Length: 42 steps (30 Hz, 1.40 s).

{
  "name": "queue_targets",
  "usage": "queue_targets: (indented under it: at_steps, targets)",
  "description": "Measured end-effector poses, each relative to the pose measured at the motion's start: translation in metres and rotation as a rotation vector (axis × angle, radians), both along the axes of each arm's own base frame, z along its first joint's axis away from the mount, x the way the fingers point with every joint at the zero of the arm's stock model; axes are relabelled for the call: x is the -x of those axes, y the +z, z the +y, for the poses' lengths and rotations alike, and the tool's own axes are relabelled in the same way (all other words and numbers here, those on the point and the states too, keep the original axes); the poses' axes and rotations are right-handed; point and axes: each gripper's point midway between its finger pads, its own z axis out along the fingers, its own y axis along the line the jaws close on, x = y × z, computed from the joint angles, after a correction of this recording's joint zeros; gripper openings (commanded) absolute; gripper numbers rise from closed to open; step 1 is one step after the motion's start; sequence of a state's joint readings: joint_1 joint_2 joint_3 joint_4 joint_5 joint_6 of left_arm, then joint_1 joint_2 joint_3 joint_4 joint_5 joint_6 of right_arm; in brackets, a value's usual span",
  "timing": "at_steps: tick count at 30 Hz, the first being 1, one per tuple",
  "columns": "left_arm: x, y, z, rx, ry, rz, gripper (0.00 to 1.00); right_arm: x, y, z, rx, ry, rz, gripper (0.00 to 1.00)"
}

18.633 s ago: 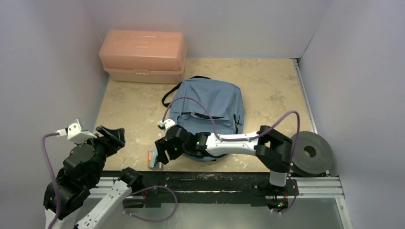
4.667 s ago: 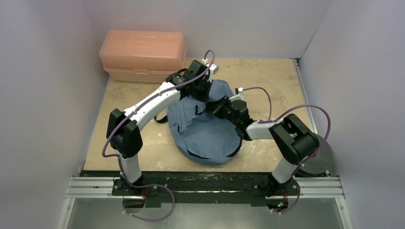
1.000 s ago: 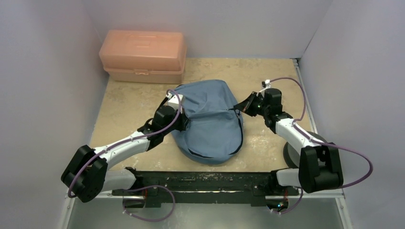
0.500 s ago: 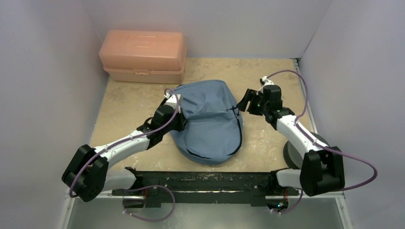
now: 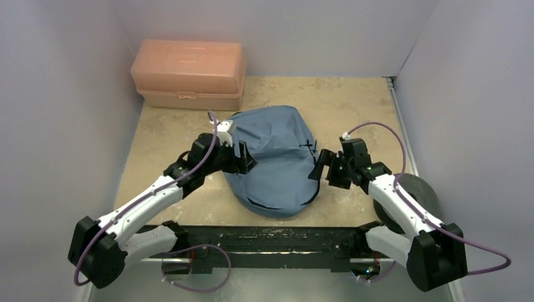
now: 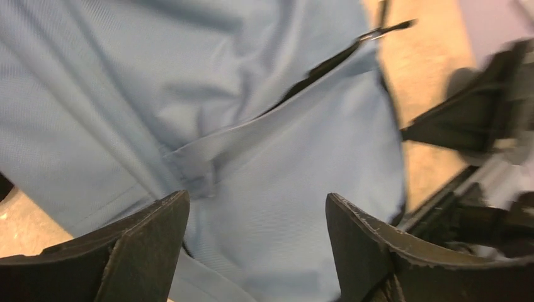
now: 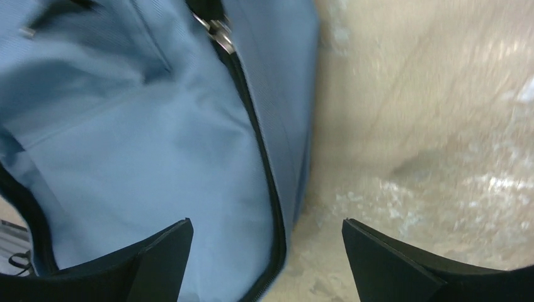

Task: Pack the student bag
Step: Zip the student bag at the center of the board, then adjust the student bag at the center of the board.

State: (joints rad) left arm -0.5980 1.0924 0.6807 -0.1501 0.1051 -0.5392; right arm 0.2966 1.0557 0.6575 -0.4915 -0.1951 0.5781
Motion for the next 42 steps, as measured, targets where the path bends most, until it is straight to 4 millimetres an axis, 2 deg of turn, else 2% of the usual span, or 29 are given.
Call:
queue_targets:
  at_steps: [3,5,6,8,10,12,14,18,21,22,23,24,25,26,27,29,31,34,36,37,39,40,42]
  targets:
    - [0.011,0.044,-0.01,0.07,-0.069,-0.074,0.82,0.02,-0.019,0.002,-0.029,-0.015,0.093,0.84]
    - [0.027,0.067,-0.025,0.085,-0.165,-0.136,0.83,0.034,-0.032,0.007,-0.071,-0.011,0.153,0.67]
    - [0.042,0.075,-0.039,0.071,-0.243,-0.181,0.84,0.04,-0.039,0.011,-0.096,-0.007,0.185,0.58]
    - [0.075,0.079,-0.065,0.03,-0.398,-0.245,0.86,0.051,-0.049,0.02,-0.154,0.004,0.244,0.34]
    - [0.106,0.067,-0.084,-0.056,-0.544,-0.297,0.87,0.054,-0.051,0.029,-0.208,0.017,0.285,0.01]
    - [0.126,0.045,-0.097,-0.188,-0.656,-0.342,0.87,0.05,-0.044,0.038,-0.262,0.03,0.292,0.0]
    - [0.133,0.015,-0.107,-0.358,-0.731,-0.388,0.88,0.05,-0.038,0.041,-0.277,0.041,0.293,0.0]
    - [0.124,-0.038,-0.111,-0.697,-0.799,-0.464,0.87,0.044,-0.008,0.048,-0.312,0.072,0.259,0.0]
    - [0.111,-0.061,-0.105,-0.886,-0.81,-0.503,0.82,0.034,0.022,0.053,-0.338,0.101,0.186,0.0]
    - [0.108,-0.062,-0.104,-0.914,-0.808,-0.509,0.75,0.033,0.03,0.054,-0.345,0.106,0.17,0.0]
    - [0.105,-0.061,-0.105,-0.936,-0.8,-0.516,0.6,0.032,0.036,0.053,-0.349,0.107,0.158,0.0]
    - [0.102,-0.056,-0.108,-0.955,-0.794,-0.528,0.38,0.03,0.04,0.052,-0.351,0.105,0.148,0.0]
    - [0.1,-0.053,-0.11,-0.963,-0.783,-0.533,0.16,0.028,0.044,0.051,-0.353,0.103,0.139,0.03]
    - [0.098,-0.048,-0.111,-0.974,-0.773,-0.538,0.02,0.026,0.05,0.05,-0.352,0.104,0.122,0.16]
    - [0.094,-0.04,-0.112,-1.002,-0.755,-0.557,0.0,0.022,0.056,0.049,-0.349,0.103,0.105,0.36]
    - [0.089,-0.026,-0.113,-1.015,-0.716,-0.574,0.0,0.014,0.07,0.044,-0.31,0.098,0.06,0.66]
    - [0.083,-0.005,-0.113,-0.999,-0.685,-0.573,0.0,-0.001,0.098,0.034,-0.231,0.098,-0.03,0.81]
    - [0.071,0.036,-0.106,-0.898,-0.637,-0.486,0.0,-0.037,0.174,0.012,-0.086,0.058,-0.269,0.95]
    - [0.053,0.077,-0.1,-0.745,-0.565,-0.413,0.0,-0.058,0.243,-0.008,0.0,-0.006,-0.474,0.97]
    - [0.04,0.106,-0.093,-0.644,-0.509,-0.38,0.0,-0.064,0.279,-0.019,0.039,-0.046,-0.573,0.98]
    - [0.017,0.152,-0.076,-0.505,-0.4,-0.352,0.0,-0.067,0.339,-0.04,0.099,-0.125,-0.73,0.98]
    - [0.006,0.175,-0.065,-0.448,-0.343,-0.343,0.0,-0.067,0.36,-0.049,0.125,-0.163,-0.782,0.98]
    - [-0.012,0.221,-0.046,-0.364,-0.244,-0.339,0.0,-0.066,0.383,-0.061,0.157,-0.212,-0.841,0.98]
